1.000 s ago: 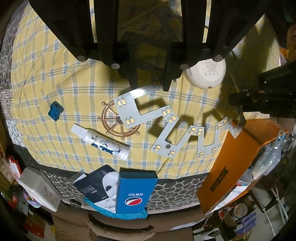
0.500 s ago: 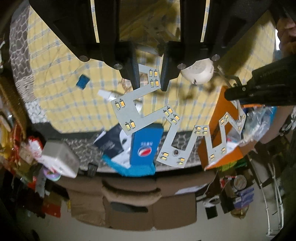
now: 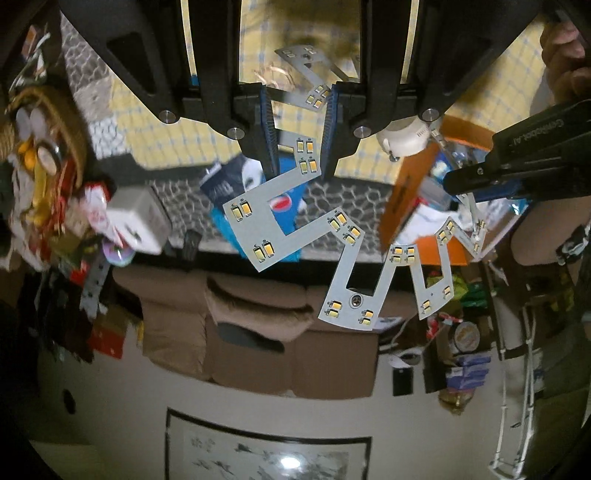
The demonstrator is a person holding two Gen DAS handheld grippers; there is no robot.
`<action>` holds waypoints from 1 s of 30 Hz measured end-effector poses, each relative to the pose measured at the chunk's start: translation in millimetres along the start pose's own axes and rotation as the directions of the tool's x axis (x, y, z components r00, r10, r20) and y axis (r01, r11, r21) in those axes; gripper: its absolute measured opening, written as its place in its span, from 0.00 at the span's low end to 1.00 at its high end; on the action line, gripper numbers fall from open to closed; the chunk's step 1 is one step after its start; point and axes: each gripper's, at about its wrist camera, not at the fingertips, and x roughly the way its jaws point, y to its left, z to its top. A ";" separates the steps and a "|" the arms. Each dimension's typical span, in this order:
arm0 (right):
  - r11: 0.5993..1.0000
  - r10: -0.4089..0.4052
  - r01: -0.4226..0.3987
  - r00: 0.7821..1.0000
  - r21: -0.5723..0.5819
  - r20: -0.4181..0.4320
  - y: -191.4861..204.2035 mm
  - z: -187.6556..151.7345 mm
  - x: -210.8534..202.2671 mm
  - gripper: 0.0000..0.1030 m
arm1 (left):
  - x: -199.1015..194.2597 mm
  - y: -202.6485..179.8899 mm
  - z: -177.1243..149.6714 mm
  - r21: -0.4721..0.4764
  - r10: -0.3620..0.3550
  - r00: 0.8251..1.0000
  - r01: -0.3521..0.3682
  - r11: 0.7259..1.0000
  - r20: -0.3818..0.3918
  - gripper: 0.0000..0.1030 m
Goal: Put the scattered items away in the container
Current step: 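Grasp the LED circuit boards with both tools and lift them, then carry the LED boards with both tools over the orange box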
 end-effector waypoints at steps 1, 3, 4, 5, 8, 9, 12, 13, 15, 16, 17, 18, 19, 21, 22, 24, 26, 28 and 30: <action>1.000 0.001 -0.001 1.000 -0.010 0.006 4.7 4.8 -0.6 0.21 | -4.1 4.0 3.0 -0.007 0.003 1.000 -0.003 1.000 0.009 0.19; 1.000 0.015 -0.014 1.000 -0.026 0.021 13.9 17.8 0.0 0.21 | -13.0 13.2 9.9 -0.021 0.016 0.999 -0.015 1.000 0.039 0.19; 0.999 0.025 -0.024 0.999 -0.028 0.026 18.0 24.5 0.7 0.21 | -17.7 17.0 13.6 -0.020 0.029 0.998 -0.028 0.999 0.059 0.19; 0.999 0.040 -0.039 0.999 -0.032 0.033 24.1 32.9 1.6 0.21 | -24.3 22.8 18.8 -0.019 0.050 0.995 -0.049 0.999 0.088 0.19; 0.996 0.070 -0.067 0.996 -0.066 0.057 44.5 53.3 6.6 0.20 | -38.2 43.1 28.9 -0.050 0.083 0.988 -0.077 0.996 0.131 0.19; 0.994 0.080 -0.075 0.995 -0.078 0.062 51.9 59.2 8.8 0.20 | -41.9 53.2 32.2 -0.069 0.091 0.986 -0.082 0.994 0.140 0.19; 0.986 0.127 -0.119 0.990 -0.116 0.064 81.2 79.5 21.6 0.20 | -51.3 84.4 42.1 -0.125 0.132 0.978 -0.112 0.986 0.159 0.19; 0.982 0.143 -0.134 0.988 -0.131 0.062 92.6 86.1 26.8 0.20 | -53.8 96.0 45.2 -0.144 0.146 0.976 -0.123 0.982 0.160 0.19; 0.975 0.167 -0.156 0.984 -0.155 0.059 109.4 95.2 36.0 0.20 | -58.2 118.4 49.6 -0.181 0.171 0.972 -0.141 0.973 0.162 0.19; 0.971 0.182 -0.171 0.982 -0.169 0.050 119.1 100.2 42.3 0.20 | -60.0 128.3 50.2 -0.196 0.185 0.970 -0.152 0.969 0.161 0.19; 0.965 0.201 -0.193 0.979 -0.178 0.030 130.3 106.1 50.9 0.20 | -60.9 140.1 51.9 -0.213 0.203 0.967 -0.168 0.962 0.153 0.19; 0.960 0.216 -0.213 0.976 -0.184 -0.002 140.2 110.0 59.7 0.20 | -59.9 152.6 53.3 -0.226 0.219 0.967 -0.185 0.956 0.132 0.19; 0.954 0.232 -0.234 0.972 -0.186 -0.032 148.3 112.8 68.2 0.20 | -57.5 163.4 52.7 -0.238 0.227 0.968 -0.196 0.951 0.110 0.19; 0.941 0.263 -0.277 0.960 -0.195 -0.095 168.5 118.1 89.9 0.20 | -52.6 188.3 52.3 -0.277 0.238 0.969 -0.212 0.937 0.063 0.19; 0.937 0.265 -0.283 0.958 -0.205 -0.114 175.9 118.4 96.8 0.20 | -49.9 197.9 51.1 -0.294 0.239 0.970 -0.218 0.931 0.040 0.19; 0.927 0.266 -0.302 0.947 -0.222 -0.179 194.3 118.7 120.0 0.20 | -39.2 218.0 49.5 -0.313 0.249 0.968 -0.248 0.917 -0.035 0.19; 0.919 0.268 -0.321 0.935 -0.229 -0.234 206.7 115.4 143.2 0.20 | -26.3 231.2 45.1 -0.313 0.259 0.963 -0.271 0.910 -0.080 0.19; 0.913 0.274 -0.346 0.913 -0.218 -0.303 213.2 107.1 168.6 0.20 | -7.2 245.8 34.0 -0.337 0.252 0.961 -0.276 0.900 -0.116 0.19; 0.917 0.260 -0.343 0.901 -0.203 -0.346 217.3 96.5 192.4 0.20 | 14.3 254.8 25.9 -0.357 0.250 0.954 -0.294 0.887 -0.165 0.19</action>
